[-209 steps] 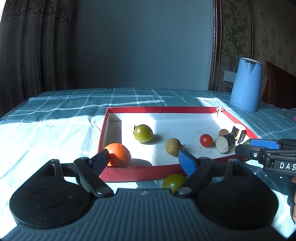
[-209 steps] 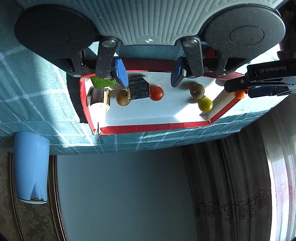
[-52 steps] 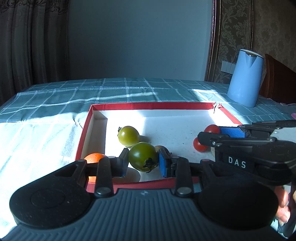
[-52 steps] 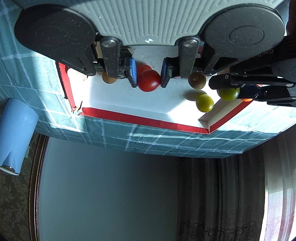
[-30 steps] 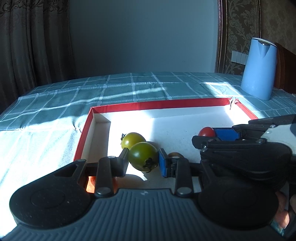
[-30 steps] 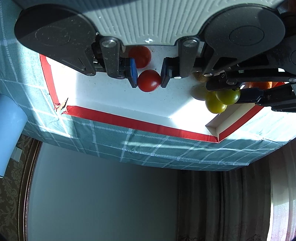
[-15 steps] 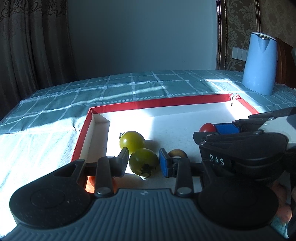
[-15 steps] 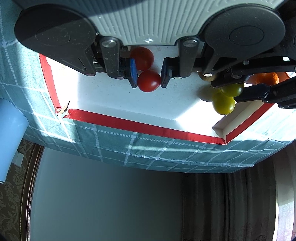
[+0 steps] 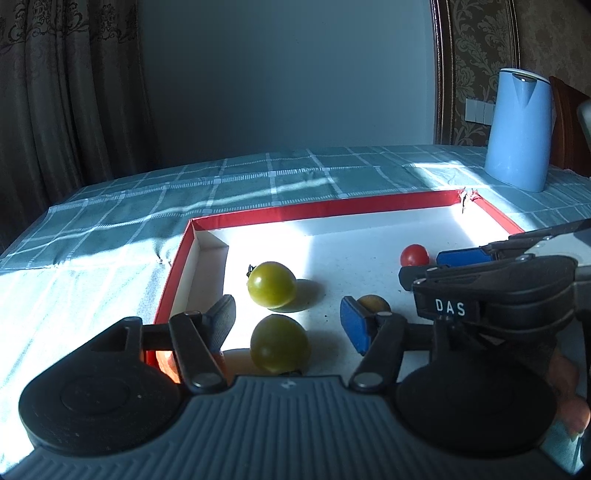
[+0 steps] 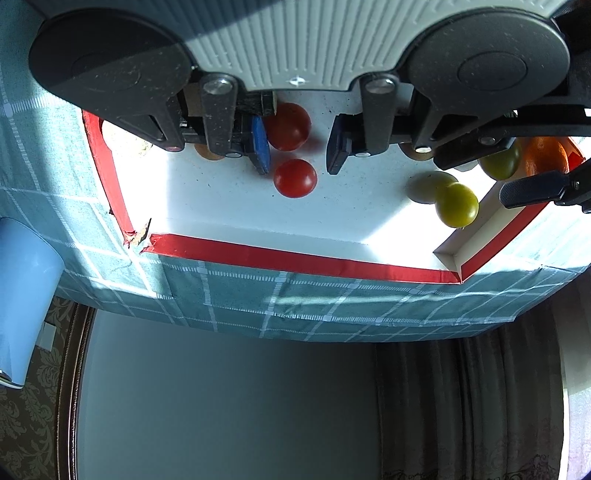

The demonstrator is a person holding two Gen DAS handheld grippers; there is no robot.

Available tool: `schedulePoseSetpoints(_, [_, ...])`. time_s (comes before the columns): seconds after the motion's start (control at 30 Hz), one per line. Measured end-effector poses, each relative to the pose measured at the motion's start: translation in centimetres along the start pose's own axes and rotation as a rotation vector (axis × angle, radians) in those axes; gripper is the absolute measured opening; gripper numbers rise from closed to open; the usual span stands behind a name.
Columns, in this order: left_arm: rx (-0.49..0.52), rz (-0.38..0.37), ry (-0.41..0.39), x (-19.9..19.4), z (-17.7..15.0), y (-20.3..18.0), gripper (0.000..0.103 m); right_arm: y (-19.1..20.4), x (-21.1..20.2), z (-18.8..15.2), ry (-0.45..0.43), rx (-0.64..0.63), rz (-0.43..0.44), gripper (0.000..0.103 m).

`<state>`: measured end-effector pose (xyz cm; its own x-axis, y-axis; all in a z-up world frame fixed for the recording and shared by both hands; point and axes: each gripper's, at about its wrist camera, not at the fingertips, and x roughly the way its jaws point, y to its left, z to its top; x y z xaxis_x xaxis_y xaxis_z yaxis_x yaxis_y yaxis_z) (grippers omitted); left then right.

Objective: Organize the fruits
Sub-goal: 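Open both tools to release the tomatoes inside the box, then withdraw both open tools up and out of the box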

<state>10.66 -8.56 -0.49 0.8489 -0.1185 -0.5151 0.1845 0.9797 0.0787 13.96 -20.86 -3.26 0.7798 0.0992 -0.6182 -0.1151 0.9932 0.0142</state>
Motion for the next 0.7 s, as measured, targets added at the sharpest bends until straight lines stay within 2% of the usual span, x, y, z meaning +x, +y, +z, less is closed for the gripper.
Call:
schedulePoseSetpoints(0.1, [-0.008,-0.010,0.000,-0.2,0.0,0.2,0.062,-0.4,-0.1,-0.2,-0.003,0.019,-0.006,0.047])
schedulePoseSetpoints(0.23, [-0.009,-0.023,-0.001,-0.5,-0.1,0.2,0.066,-0.7,-0.6,-0.3,-0.018,0.034,-0.003,0.049])
schedulePoseSetpoints(0.3, [-0.001,-0.008,-0.016,-0.9,-0.3,0.0,0.075,-0.8,-0.9,-0.4,-0.032,0.043,-0.009,0.053])
schedulePoseSetpoints(0.37, [0.008,-0.024,-0.019,-1.4,-0.6,-0.2,0.082,-0.9,-1.2,-0.5,-0.044,0.055,-0.018,0.063])
schedulePoseSetpoints(0.4, [0.011,-0.022,-0.025,-1.6,-0.7,-0.4,0.083,-1.0,-1.3,-0.6,-0.051,0.064,-0.024,0.065])
schedulePoseSetpoints(0.7, [0.008,-0.026,-0.050,-2.9,-1.4,-0.6,0.086,-0.8,-3.0,-1.8,-0.101,0.081,-0.040,0.068])
